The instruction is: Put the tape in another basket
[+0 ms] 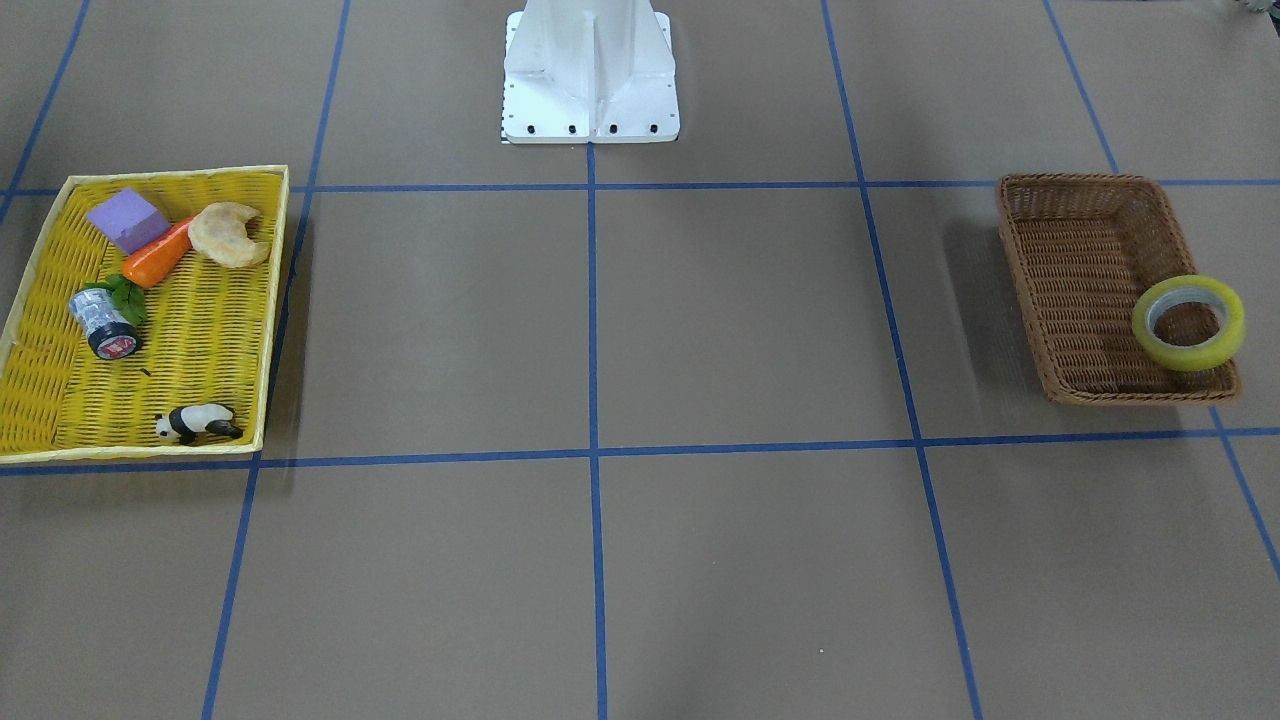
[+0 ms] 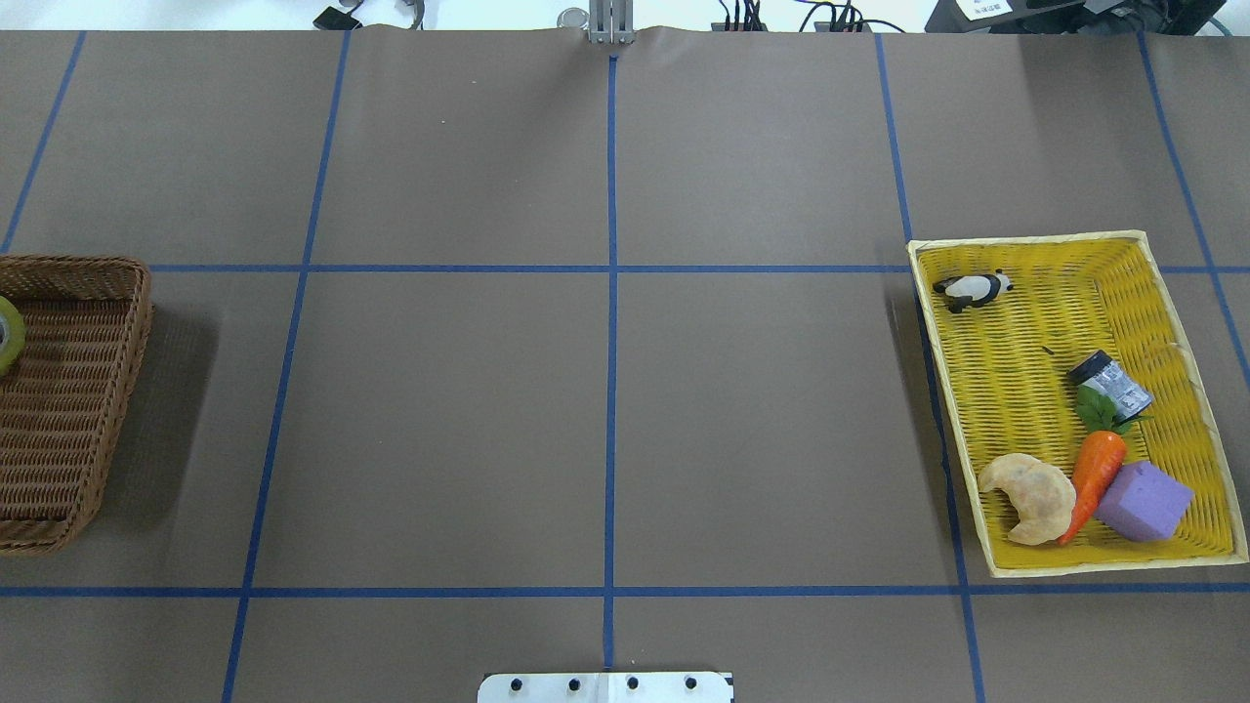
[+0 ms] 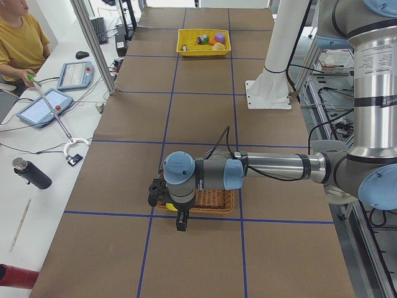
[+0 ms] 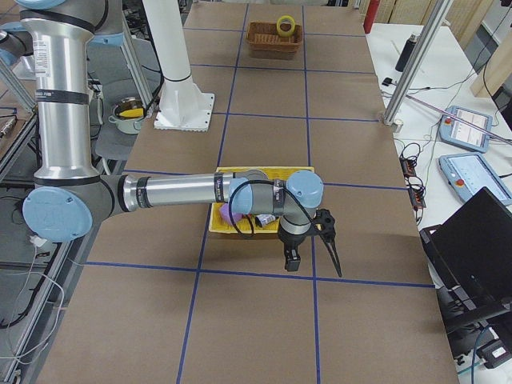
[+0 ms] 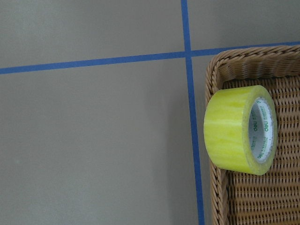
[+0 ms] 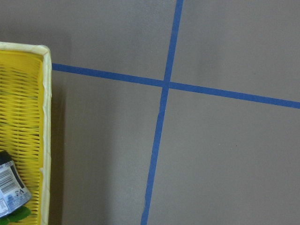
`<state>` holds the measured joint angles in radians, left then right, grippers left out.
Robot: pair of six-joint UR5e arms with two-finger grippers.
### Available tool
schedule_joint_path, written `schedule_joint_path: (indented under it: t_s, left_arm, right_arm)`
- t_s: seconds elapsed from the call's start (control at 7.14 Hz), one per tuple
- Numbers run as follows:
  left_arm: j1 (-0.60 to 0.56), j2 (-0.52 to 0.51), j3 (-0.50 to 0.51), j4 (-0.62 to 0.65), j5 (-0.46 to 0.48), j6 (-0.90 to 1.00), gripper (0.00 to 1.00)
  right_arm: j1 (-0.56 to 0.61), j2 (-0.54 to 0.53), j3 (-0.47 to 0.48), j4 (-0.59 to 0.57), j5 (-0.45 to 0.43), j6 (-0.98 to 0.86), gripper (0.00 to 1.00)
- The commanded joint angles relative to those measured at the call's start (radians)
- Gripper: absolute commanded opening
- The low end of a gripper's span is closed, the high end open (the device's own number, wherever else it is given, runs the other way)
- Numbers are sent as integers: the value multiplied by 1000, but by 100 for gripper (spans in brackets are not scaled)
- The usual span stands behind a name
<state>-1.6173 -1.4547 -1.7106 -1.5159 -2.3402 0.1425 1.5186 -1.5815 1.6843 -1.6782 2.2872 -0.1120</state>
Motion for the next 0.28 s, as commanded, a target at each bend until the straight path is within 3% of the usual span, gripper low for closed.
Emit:
schedule_joint_path:
  t_s: [0.0, 0.14]
  left_arm:
    - [-1, -1, -1, -1, 1, -1, 99]
    - [-1, -1, -1, 0, 1, 0, 99]
  right_arm:
    - [0, 0, 0, 0, 0, 0, 100]
    - [0, 0, 0, 0, 0, 0, 100]
